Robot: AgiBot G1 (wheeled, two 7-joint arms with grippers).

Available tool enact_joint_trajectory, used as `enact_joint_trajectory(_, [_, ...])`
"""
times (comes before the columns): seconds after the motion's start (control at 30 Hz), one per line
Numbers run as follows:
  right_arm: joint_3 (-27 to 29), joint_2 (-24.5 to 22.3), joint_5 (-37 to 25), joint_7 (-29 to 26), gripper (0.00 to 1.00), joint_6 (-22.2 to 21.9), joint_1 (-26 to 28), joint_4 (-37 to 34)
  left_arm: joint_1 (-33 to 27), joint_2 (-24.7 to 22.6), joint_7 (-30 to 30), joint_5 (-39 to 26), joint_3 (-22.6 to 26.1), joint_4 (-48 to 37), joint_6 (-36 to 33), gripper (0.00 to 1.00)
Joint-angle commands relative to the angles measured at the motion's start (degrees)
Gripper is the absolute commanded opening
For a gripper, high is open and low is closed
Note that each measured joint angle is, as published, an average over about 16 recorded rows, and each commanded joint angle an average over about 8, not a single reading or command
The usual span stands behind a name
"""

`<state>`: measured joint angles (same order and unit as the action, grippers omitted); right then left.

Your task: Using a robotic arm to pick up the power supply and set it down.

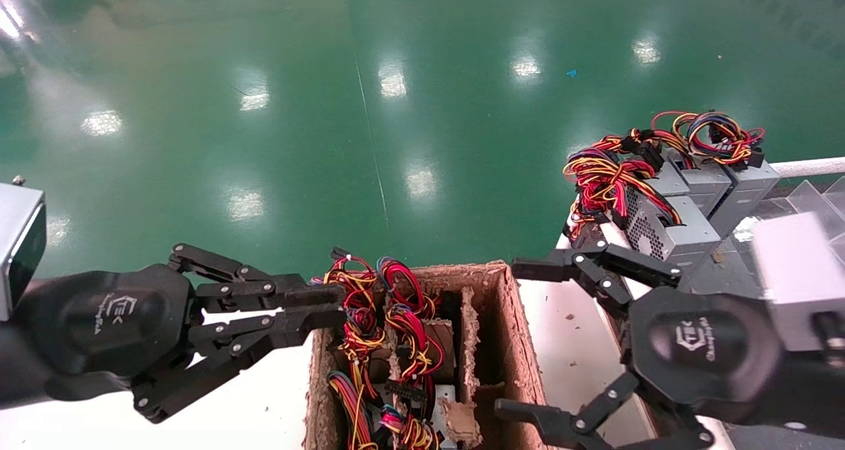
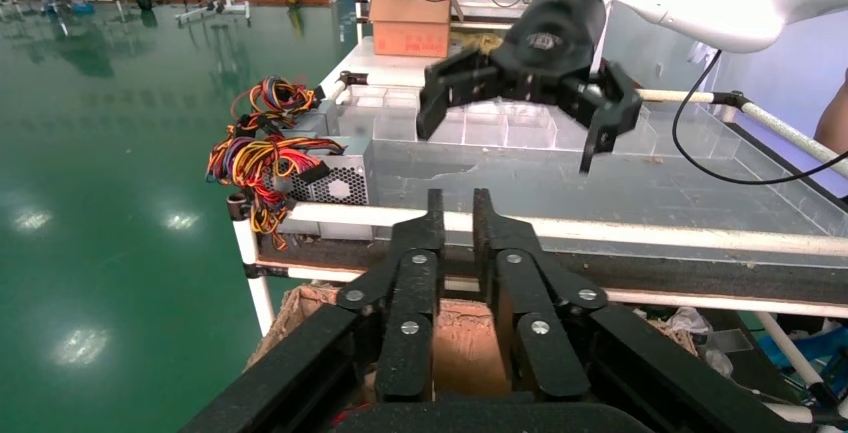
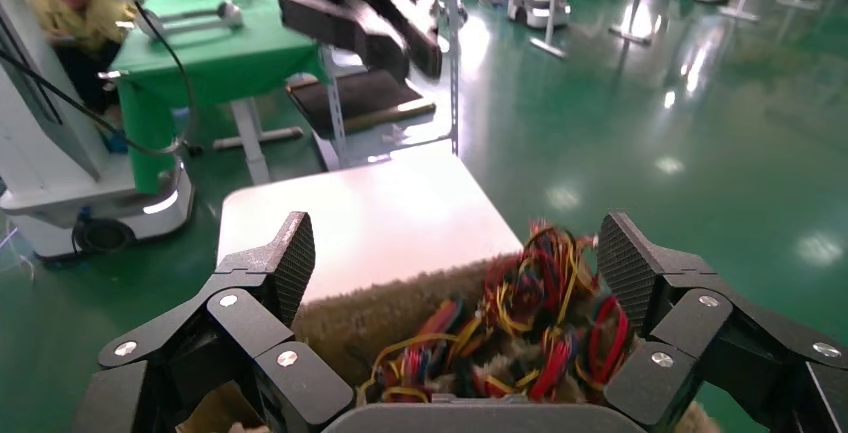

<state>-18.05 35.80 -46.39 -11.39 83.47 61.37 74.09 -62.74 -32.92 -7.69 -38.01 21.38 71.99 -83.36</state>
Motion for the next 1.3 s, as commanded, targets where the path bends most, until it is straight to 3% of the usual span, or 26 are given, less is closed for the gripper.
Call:
enact_joint_trajectory(0.03, [-0.31, 0.00, -1.06, 0.10, 1.00, -0.69, -0.19, 0.34, 0.00, 0.00, 0.00, 0.00, 0.00, 0.00, 0.00, 1.00])
enact_joint_trajectory(0.37, [-7.90, 5.52, -12.22, -5.53, 1.00, -3.00, 2.09, -1.47, 0.00, 0.00, 0.00, 0.00, 0.00, 0.00, 0.00, 1.00])
enact_joint_trajectory(0.4, [-8.78, 6.38, -13.44, -5.95, 0.94, -3.04, 2.46, -1.95, 0.00, 0.00, 0.00, 0.00, 0.00, 0.00, 0.00, 1.00])
enact_joint_trajectory(0.63, [-13.32, 12.12, -19.78, -6.78, 0.06, -3.50, 4.46, -5.82, 0.00, 0.00, 0.00, 0.00, 0.01, 0.00, 0.00, 1.00])
enact_joint_trajectory(0.67, [-13.70, 12.80, -20.30, -6.72, 0.00, -3.63, 4.62, -6.36, 0.00, 0.00, 0.00, 0.00, 0.01, 0.00, 0.00, 1.00])
enact_joint_trajectory(0.97, [-15.53, 17.66, -22.36, -6.00, 0.00, -5.17, 4.94, -9.38, 0.00, 0.00, 0.01, 0.01, 0.01, 0.00, 0.00, 1.00])
enact_joint_trajectory(1.3, [-16.60, 18.98, -24.62, -6.07, 0.00, -7.14, 4.03, -6.91, -0.01, 0.00, 0.01, 0.01, 0.01, 0.00, 0.00, 1.00])
